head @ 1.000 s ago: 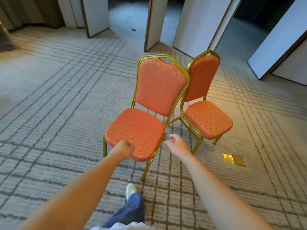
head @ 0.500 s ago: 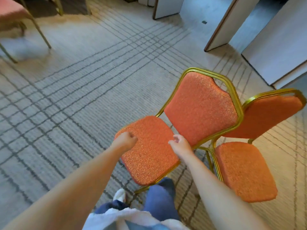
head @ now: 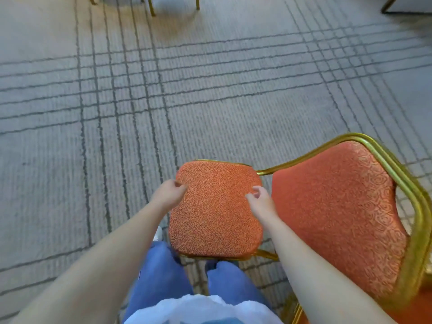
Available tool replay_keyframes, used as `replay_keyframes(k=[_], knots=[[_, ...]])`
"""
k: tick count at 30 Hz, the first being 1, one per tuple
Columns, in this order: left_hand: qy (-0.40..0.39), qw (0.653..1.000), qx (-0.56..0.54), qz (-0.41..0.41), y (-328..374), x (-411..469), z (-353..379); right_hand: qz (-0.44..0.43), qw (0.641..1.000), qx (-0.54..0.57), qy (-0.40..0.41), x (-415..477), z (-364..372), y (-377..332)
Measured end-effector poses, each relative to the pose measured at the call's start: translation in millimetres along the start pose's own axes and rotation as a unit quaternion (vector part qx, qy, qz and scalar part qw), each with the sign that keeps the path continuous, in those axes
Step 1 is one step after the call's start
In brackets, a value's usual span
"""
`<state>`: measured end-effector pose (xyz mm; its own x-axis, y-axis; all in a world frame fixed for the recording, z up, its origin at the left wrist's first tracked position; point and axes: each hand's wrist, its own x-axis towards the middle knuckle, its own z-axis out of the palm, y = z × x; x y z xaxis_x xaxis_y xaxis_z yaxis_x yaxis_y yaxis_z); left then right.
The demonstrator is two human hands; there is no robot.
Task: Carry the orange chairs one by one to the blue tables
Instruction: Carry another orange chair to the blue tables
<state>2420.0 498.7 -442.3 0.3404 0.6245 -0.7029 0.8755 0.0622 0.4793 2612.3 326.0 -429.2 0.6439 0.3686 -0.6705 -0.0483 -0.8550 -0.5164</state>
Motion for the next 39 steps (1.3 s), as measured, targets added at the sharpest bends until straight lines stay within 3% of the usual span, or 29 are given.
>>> replay_keyframes(k=[11, 19, 32, 39], knots=[[0.04, 0.992, -0.072, -0.095, -40.3, 57.1, 67.7, 0.066, 0.997, -0.026, -0.036, 76.5, 24.1, 73.4], [0.11, 0.98, -0.086, -0.144, -69.3, 125.1, 109.8, 0.097, 0.995, 0.017, -0.003, 147.5, 46.9, 100.5], [0.223, 0.955, -0.135, -0.143, -129.4, 186.6, 166.5, 0.114, 0.989, 0.008, 0.09, 216.3, 69.0, 171.5], [0.223, 0.944, -0.147, -0.191, -137.4, 189.3, 165.8, 0.155, 0.981, 0.062, 0.096, 234.8, 77.3, 195.3]])
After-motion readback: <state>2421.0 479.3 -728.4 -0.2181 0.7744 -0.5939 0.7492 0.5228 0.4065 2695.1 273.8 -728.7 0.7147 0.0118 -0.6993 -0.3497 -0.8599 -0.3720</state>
